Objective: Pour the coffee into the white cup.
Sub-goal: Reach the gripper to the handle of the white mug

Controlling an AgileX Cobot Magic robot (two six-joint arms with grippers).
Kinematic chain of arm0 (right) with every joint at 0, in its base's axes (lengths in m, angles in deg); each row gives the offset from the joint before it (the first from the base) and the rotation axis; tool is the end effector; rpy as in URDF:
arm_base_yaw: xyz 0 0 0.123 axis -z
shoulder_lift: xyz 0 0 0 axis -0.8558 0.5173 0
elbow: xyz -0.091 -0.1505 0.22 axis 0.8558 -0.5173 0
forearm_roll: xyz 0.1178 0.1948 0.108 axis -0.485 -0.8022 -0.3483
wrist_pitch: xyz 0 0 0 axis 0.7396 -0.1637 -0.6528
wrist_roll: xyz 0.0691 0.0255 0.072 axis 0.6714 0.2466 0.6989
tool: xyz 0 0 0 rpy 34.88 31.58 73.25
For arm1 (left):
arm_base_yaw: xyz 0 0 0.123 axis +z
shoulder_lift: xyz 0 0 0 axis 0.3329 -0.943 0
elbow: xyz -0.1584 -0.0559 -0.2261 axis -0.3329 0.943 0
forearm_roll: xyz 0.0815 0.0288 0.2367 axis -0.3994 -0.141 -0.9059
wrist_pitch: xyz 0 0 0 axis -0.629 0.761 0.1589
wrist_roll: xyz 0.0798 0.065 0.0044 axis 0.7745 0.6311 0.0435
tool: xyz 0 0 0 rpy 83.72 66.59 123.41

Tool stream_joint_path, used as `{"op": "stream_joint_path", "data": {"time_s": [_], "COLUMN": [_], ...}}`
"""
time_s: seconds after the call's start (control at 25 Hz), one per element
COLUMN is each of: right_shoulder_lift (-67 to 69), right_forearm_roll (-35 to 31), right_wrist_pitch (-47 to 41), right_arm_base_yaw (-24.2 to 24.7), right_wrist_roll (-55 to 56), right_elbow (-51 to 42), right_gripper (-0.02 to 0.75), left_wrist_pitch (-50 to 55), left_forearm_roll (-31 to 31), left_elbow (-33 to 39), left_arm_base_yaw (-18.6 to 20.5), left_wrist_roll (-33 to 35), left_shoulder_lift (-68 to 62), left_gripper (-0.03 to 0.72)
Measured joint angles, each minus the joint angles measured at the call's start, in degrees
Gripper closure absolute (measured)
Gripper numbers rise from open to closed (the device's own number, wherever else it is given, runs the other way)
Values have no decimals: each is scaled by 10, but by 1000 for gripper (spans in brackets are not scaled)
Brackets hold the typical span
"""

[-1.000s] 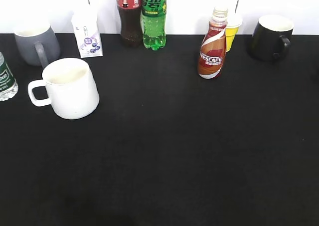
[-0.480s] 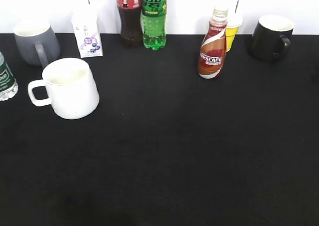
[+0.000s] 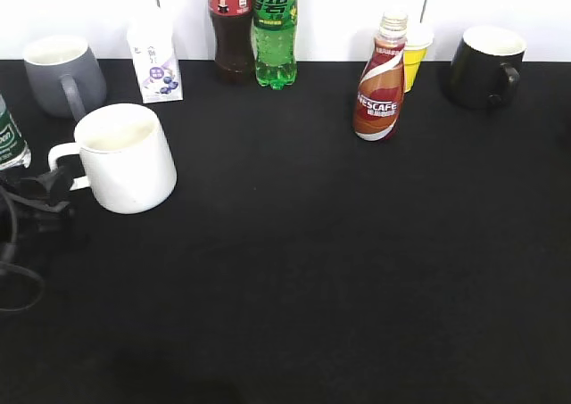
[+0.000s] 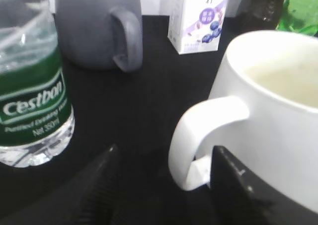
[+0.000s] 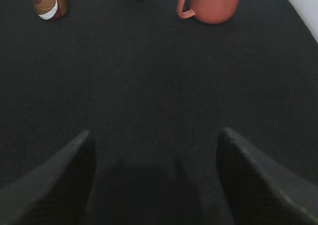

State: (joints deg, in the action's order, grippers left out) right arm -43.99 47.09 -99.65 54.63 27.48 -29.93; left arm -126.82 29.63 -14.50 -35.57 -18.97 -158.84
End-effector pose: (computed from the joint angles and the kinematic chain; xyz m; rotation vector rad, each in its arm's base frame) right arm 0.0086 -0.0039 0.2752 0.0078 2.0111 0.0361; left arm 0.2346 -0.0552 0.1221 0.0453 1.8660 -0.1856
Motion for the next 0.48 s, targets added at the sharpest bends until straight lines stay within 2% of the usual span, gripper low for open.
{"op": "stream_joint_path", "data": {"time_s": [0.16, 0.24, 0.36, 0.48], "right_shoulder_lift": [0, 0, 0, 0], "right_forearm_roll": [0, 0, 0, 0], "right_wrist_pitch": [0, 0, 0, 0], "right_arm_base_yaw": [0, 0, 0, 0], "right_wrist_roll": [0, 0, 0, 0], "right_elbow": [0, 0, 0, 0], "right_gripper": [164, 164, 164, 164], "left_wrist_pitch": [-27, -41, -91, -110], "left_forearm_roll": [1, 8, 9, -11], "left_elbow": [-37, -62, -121, -144], "left_arm_base_yaw": [0, 1, 1, 1], "left_wrist_roll": [0, 0, -3, -5], "left_shoulder_lift": [-48, -79, -151, -176], "left_gripper": [245, 271, 381, 567]}}
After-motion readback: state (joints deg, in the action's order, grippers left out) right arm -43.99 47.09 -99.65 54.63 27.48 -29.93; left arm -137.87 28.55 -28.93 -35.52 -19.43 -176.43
